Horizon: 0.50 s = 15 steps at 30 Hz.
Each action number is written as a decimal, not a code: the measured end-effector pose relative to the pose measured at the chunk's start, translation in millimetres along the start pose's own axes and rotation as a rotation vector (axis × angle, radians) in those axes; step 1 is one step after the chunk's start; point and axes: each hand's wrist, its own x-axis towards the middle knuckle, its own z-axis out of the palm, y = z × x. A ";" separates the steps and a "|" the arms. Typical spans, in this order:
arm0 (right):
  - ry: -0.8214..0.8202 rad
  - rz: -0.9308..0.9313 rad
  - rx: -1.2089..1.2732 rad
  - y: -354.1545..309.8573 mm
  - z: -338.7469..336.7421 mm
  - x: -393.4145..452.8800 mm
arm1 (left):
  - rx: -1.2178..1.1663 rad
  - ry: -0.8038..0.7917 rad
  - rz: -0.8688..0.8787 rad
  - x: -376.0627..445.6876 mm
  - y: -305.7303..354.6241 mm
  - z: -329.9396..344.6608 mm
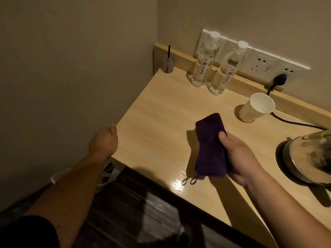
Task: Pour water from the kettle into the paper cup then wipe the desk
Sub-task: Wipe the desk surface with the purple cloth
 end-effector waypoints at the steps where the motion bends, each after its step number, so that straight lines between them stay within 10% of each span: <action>1: 0.047 -0.102 -0.138 -18.2 -5.1 25.1 | 0.002 0.003 -0.009 1.2 -1.3 1.6; 4: 0.167 -0.451 -0.838 -55.1 -22.7 105.6 | -0.003 0.005 -0.031 3.8 -3.3 5.7; 8: -0.087 -0.589 -1.596 -29.5 -46.0 186.6 | 0.005 0.014 -0.061 7.6 -4.1 8.2; 15: -0.073 -0.633 -1.631 29.5 -53.3 148.7 | 0.011 0.039 -0.004 3.2 -0.5 5.3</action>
